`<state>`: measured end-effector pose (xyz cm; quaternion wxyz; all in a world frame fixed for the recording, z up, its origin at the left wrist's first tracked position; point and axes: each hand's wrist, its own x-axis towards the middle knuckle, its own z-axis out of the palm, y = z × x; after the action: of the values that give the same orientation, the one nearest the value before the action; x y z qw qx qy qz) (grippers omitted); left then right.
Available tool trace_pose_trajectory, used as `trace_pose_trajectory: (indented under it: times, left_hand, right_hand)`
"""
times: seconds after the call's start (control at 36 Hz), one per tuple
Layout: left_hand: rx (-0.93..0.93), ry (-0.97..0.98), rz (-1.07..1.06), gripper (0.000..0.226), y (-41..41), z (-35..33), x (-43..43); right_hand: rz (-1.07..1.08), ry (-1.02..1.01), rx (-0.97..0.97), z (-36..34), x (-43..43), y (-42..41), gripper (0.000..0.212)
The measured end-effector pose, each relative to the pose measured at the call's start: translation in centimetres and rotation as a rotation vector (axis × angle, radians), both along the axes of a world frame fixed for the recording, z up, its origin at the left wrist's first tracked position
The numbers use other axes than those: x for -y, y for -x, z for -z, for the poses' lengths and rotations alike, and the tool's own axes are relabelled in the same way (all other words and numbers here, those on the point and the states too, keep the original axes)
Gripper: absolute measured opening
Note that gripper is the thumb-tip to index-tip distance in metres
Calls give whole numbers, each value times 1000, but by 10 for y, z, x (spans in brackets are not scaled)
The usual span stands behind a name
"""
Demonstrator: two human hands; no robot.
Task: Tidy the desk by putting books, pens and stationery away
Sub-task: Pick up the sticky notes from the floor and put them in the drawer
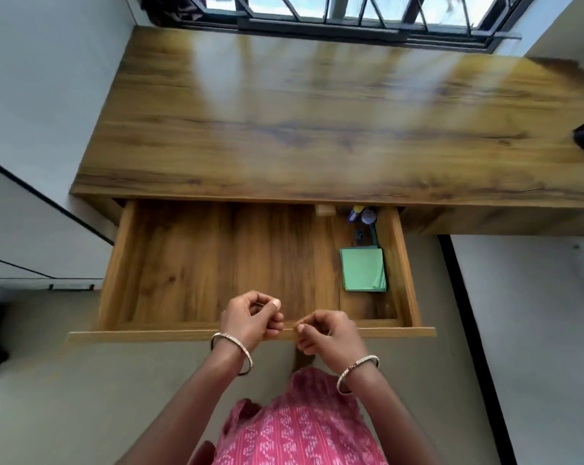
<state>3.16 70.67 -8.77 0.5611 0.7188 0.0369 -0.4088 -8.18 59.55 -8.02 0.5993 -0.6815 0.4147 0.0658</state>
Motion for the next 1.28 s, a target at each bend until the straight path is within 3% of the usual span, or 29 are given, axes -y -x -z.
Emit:
trace_pose_trajectory:
  times: [0.11, 0.28, 0.5, 0.61, 0.67, 0.69, 0.78, 0.86, 0.97, 1.03, 1.11, 1.14, 1.28]
  left_hand:
    - [-15, 14, 2, 10, 12, 1, -35]
    - [-201, -84, -110, 23, 17, 27, -72]
    - [-259, -98, -187, 25, 6, 43, -81]
    - [-244, -71, -204, 23, 0, 48, -78]
    - [-227, -74, -180, 11, -3, 54, -76]
    - [-226, -57, -170, 13, -5, 55, -74]
    - [-247, -19, -173, 46, -18, 59, -63]
    - [-246, 5, -175, 53, -37, 63, -48]
    - [-222, 22, -168, 55, -59, 66, -31]
    - [-231, 64, -166, 52, -71, 66, -21]
    - [-254, 96, -209, 22, -87, 67, -2]
    - [-244, 91, -210, 22, -92, 67, 5]
    - [-167, 77, -170, 50, -122, 67, 29]
  right_hand:
    - [41, -138, -43, 12, -39, 10, 19]
    - [358, -374, -130, 24, -73, 5, 17]
    - [658, -518, 39, 17, -81, -6, 32]
    - [670, -531, 72, 14, -76, -20, 35]
    - [683, -523, 71, 11, -72, -27, 36]
    - [684, -523, 69, 10, -70, -31, 37]
    - [687, -520, 74, 7, -63, -47, 39]
    - [694, -521, 101, 6, -52, -64, 35]
    - [693, -504, 102, 7, -32, -89, 43]
    - [682, -489, 84, 7, -21, -103, 45]
    - [674, -474, 81, 7, -5, -122, 49]
    - [672, -473, 84, 7, 0, -128, 50]
    - [656, -481, 101, 13, 28, -157, 57]
